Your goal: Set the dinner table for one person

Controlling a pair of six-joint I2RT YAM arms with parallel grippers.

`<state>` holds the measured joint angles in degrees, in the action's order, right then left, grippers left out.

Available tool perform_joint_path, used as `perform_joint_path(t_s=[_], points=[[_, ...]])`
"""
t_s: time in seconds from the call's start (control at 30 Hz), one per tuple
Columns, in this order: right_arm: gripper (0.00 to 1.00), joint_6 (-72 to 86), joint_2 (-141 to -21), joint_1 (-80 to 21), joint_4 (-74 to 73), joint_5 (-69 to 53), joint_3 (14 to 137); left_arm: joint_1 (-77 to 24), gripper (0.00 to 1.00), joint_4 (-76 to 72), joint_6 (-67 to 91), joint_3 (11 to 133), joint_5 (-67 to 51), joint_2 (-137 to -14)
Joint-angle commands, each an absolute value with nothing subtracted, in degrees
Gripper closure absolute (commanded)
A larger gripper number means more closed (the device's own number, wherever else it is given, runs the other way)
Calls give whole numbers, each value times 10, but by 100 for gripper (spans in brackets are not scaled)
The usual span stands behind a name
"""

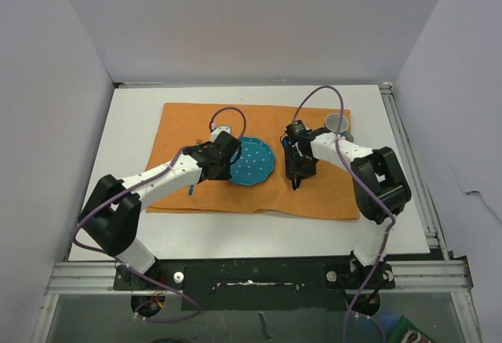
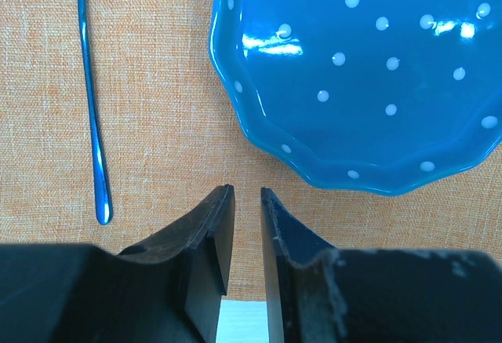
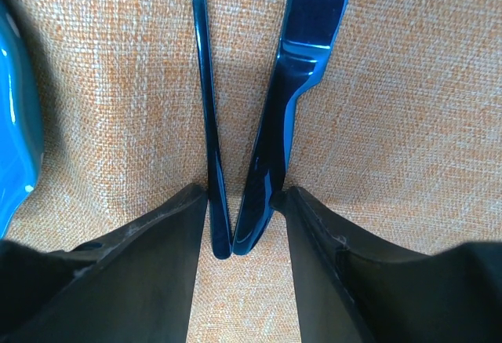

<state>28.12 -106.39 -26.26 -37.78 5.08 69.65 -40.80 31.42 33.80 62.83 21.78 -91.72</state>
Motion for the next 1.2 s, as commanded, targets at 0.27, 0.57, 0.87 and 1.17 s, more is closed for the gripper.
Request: perform_joint_path(t_s=[0.27,0.57,0.87,1.17], points=[[55,258,-1038,-229,-437,65,725,-410,80,307,333,657,227,-909],[53,242,-992,-222,-471,69,752,-410,80,329,317,697,246,-921],[54,214,-1016,-198,-449,29,775,-410,80,334,313,720,252,-945],[51,139,-1147,-181,-444,-12,929,-411,80,328,320,718,243,-961]])
